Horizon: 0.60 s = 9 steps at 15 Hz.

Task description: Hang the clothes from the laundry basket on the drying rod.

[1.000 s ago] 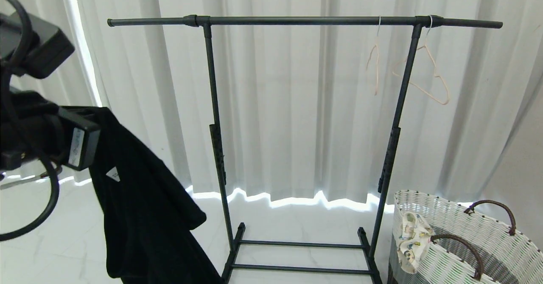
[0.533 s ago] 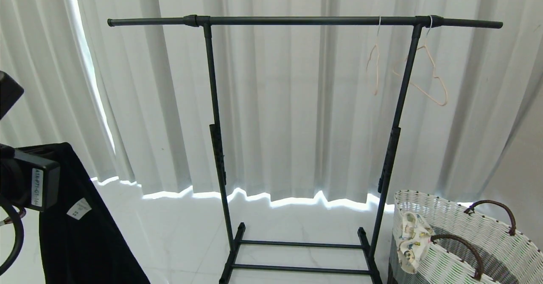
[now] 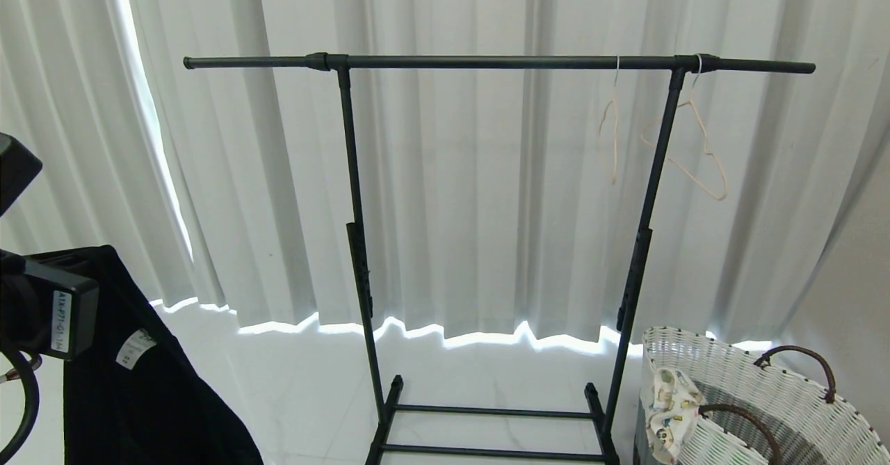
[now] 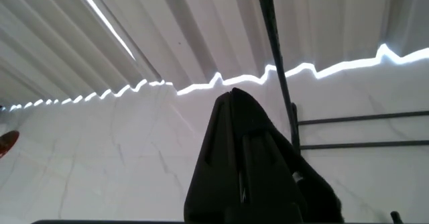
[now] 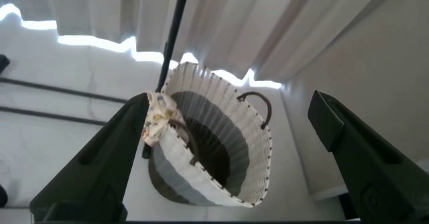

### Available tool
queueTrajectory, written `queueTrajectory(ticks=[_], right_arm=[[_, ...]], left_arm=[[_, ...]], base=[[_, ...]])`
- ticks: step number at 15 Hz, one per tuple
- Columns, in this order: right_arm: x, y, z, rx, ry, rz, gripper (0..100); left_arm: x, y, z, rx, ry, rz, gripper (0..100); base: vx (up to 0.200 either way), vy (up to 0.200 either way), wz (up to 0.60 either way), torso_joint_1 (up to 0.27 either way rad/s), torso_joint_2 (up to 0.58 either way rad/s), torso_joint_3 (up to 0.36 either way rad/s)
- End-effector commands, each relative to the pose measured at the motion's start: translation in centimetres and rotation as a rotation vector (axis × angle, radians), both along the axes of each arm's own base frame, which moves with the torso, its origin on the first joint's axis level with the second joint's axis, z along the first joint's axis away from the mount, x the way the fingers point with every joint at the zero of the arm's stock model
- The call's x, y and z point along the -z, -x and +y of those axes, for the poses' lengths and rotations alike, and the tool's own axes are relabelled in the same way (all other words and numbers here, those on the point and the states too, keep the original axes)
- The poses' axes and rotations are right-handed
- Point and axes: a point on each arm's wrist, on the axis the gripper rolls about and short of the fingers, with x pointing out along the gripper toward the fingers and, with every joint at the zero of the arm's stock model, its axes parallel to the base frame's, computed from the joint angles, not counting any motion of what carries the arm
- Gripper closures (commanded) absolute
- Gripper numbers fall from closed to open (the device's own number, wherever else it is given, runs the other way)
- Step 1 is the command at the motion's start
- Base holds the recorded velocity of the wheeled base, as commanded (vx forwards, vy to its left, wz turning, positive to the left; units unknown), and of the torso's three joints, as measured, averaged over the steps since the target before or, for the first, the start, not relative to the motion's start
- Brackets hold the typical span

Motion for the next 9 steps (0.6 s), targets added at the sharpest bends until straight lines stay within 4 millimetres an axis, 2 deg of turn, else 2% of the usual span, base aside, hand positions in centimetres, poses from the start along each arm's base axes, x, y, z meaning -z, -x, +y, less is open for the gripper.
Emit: queueTrajectory(ticks=[1,5,9], right_arm=[[0.0,-0.6,0.0,0.0,0.009,0.005,0],[-1.6,-1.9,0.1,-0.002,0.026,-0.028,0],[-2.0,-3.6,0.2,0.013,-0.024,-0.024,0]], left_arm=[[-0.4,-0.1,0.0,-0.004,0.006,-0.022,100],[-0.6,-0.2,-0.1,-0.004,0.016,-0.052,100],[-0.4,-0.8,-0.2,-0.004,0.031,-0.092,100]], base=[[0.0,0.0,0.0,0.163,-0.45,-0.286],[0.0,0.0,0.0,0.186,-0.46,-0.276],[0.0,0.0,0.0,0.209,-0.48,-0.283]])
